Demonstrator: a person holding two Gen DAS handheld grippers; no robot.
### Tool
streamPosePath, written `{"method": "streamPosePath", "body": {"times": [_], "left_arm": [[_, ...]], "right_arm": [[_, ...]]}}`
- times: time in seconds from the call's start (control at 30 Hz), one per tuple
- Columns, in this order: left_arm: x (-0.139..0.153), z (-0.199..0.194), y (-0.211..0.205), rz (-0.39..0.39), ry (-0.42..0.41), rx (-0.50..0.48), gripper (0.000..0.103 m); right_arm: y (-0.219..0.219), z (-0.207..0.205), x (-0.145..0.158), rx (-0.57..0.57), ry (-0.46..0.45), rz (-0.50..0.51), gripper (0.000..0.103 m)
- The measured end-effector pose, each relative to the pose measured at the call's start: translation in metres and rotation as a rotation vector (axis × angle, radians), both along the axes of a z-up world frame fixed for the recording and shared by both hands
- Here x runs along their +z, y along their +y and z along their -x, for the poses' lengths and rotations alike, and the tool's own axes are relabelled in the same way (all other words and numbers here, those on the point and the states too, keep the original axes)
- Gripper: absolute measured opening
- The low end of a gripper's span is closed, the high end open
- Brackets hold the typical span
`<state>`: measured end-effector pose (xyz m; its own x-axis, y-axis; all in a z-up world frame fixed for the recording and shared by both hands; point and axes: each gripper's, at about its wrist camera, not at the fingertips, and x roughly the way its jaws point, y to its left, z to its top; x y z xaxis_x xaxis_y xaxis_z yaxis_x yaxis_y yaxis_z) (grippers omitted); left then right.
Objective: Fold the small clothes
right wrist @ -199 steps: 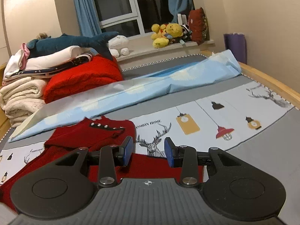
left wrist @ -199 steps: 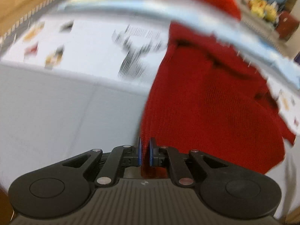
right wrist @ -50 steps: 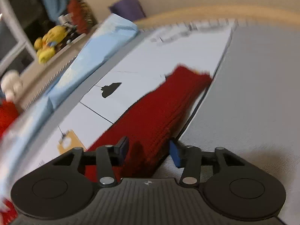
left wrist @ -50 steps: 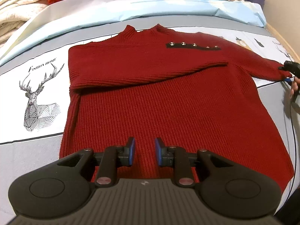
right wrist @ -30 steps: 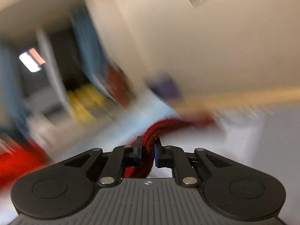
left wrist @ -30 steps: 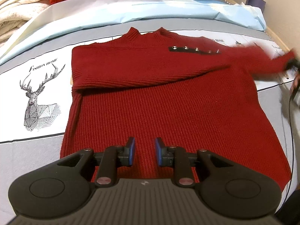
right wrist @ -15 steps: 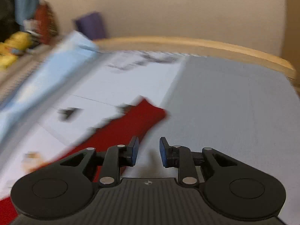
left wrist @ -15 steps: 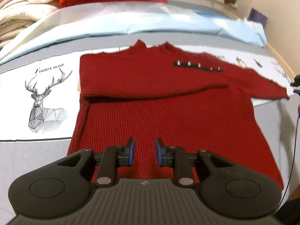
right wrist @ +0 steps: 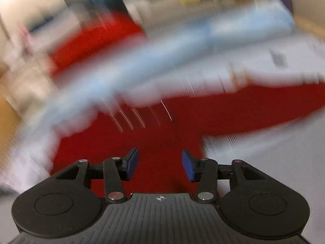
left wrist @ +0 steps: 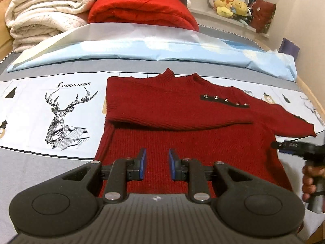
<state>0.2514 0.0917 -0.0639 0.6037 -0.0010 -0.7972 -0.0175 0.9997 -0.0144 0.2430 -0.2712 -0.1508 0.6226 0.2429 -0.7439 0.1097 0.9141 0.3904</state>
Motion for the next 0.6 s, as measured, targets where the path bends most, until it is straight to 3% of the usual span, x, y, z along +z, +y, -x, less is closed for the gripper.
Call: {"method": "streamPosePath", "body": {"times": [0.07, 0.2, 0.23, 0.27, 0.33, 0.4, 0.47, 0.53, 0.6], "left_arm": [[-0.001, -0.001, 0.001, 0.000, 0.000, 0.005, 0.025], [-0.008, -0.006, 0.000, -0.005, 0.017, 0.020, 0.025], [-0.009, -0.008, -0.001, -0.005, 0.018, 0.021, 0.025], [-0.011, -0.009, -0.003, -0.007, 0.022, 0.021, 0.025], [-0.014, -0.011, -0.008, -0.010, 0.031, 0.016, 0.025], [-0.017, -0.014, -0.015, -0.007, 0.031, 0.003, 0.025], [-0.019, -0.016, -0.024, -0.009, 0.031, -0.011, 0.025], [-0.023, -0.017, -0.036, -0.008, 0.029, -0.030, 0.025], [-0.026, -0.019, -0.048, -0.017, 0.017, -0.044, 0.025]], "right_arm": [[-0.006, -0.004, -0.020, -0.054, 0.046, 0.054, 0.049], [-0.008, -0.005, -0.030, 0.027, 0.047, 0.099, 0.048], [-0.008, -0.006, -0.026, 0.062, 0.034, 0.064, 0.015], [-0.009, -0.007, -0.022, 0.059, 0.020, 0.040, 0.009], [-0.020, -0.003, -0.018, -0.005, 0.033, -0.005, 0.007], [-0.030, -0.001, -0.025, -0.077, 0.103, -0.026, 0.007], [-0.030, 0.004, -0.021, -0.105, 0.133, 0.011, 0.009], [-0.023, 0.007, 0.000, -0.109, 0.078, 0.067, 0.011], [-0.018, 0.016, 0.018, -0.091, -0.041, 0.062, 0.013]]}}
